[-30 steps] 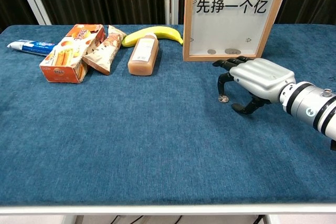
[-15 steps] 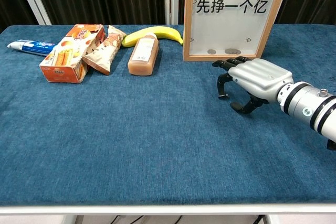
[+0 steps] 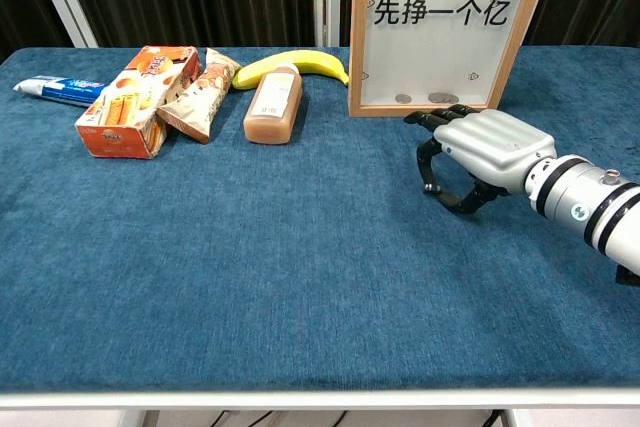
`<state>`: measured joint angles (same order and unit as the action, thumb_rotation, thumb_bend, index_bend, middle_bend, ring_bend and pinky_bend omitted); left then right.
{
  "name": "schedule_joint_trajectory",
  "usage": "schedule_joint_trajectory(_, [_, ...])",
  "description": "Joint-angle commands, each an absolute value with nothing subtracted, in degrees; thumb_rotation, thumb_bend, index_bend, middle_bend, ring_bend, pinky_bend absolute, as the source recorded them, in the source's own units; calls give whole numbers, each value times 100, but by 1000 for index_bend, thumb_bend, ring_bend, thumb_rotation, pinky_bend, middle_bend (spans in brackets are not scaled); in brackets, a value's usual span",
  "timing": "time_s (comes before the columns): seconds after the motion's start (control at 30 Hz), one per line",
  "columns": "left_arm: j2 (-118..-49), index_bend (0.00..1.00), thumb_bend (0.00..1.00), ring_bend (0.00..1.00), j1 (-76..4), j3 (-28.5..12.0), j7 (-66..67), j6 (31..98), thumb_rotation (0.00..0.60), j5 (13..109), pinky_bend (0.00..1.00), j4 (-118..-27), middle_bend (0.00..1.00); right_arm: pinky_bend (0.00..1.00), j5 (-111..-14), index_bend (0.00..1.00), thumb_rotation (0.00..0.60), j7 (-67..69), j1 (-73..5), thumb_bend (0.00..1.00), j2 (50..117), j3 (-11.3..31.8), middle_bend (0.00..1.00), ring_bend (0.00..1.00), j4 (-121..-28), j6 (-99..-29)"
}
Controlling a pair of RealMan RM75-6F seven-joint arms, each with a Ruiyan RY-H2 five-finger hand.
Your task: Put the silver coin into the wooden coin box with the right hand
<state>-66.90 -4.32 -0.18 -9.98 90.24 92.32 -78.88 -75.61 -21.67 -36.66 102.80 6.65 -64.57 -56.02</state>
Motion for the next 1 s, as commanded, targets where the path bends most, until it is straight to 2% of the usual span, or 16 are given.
schedule_joint_trajectory(0.03, [-6683, 18, 124, 0, -429, -17, -1034, 9037, 600, 9237, 0, -7863, 0, 0, -7553, 557, 600, -2179, -3675, 352, 10322, 684, 0, 0, -6401, -5624])
schedule_joint_trajectory(0.53, [-6663, 18, 124, 0, -372, 13, -1252, 9119, 600, 9251, 0, -7755, 0, 0, -7649, 567, 600, -2188, -3701, 353, 10438, 648, 0, 0, -6279, -5695])
schedule_joint_trajectory(1.0, [-6649, 18, 124, 0, -340, 37, -1246, 9139, 600, 9259, 0, -7804, 0, 0, -7813, 710, 600, -2033, -3688, 362, 10381, 654, 0, 0, -6328, -5876])
